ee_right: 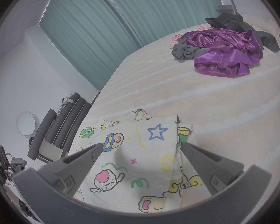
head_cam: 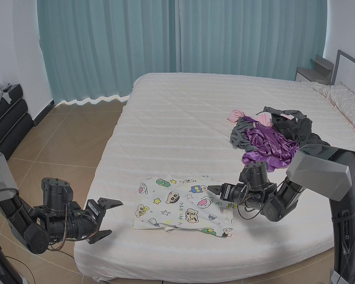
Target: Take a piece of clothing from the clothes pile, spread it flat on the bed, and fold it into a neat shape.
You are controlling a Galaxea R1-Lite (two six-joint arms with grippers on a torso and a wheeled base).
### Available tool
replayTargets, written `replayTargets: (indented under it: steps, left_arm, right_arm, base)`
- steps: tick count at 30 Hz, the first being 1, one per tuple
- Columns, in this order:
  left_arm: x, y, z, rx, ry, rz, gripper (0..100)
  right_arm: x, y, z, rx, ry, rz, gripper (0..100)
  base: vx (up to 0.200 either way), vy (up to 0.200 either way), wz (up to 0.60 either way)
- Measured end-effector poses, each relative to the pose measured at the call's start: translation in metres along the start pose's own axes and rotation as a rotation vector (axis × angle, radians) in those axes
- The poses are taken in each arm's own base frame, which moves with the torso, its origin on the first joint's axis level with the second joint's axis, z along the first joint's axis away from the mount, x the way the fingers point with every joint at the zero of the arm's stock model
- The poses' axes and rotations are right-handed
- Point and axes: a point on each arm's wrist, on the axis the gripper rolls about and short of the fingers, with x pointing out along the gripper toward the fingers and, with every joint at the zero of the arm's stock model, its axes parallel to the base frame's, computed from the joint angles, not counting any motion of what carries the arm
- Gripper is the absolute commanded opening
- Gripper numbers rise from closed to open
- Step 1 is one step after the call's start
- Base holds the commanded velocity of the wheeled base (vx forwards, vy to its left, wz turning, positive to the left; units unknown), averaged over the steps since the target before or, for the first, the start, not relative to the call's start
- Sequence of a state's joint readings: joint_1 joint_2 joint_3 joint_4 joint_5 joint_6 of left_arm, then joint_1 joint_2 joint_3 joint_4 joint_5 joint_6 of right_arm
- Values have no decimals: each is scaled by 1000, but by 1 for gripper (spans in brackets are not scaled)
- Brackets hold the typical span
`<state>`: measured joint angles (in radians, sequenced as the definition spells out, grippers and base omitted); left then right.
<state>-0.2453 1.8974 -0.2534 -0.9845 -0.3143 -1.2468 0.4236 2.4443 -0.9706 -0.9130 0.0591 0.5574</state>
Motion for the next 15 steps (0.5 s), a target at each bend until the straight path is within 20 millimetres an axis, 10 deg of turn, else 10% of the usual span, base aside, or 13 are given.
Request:
replayTargets:
  steps: [6, 7, 15]
  left_arm:
    - [0, 0, 0, -1, 0, 1, 100]
    - [0, 0, 0, -1, 1, 2, 100]
    - [0, 1, 0, -1, 0, 3, 100]
  right_arm:
    - [3, 0, 1, 2, -3, 2, 100]
    - [4, 0, 2, 2, -7, 4, 0]
    - [15, 0, 7, 7, 3, -14, 0]
  base:
    - [0, 0, 0]
    - [0, 0, 0]
    - [0, 0, 0]
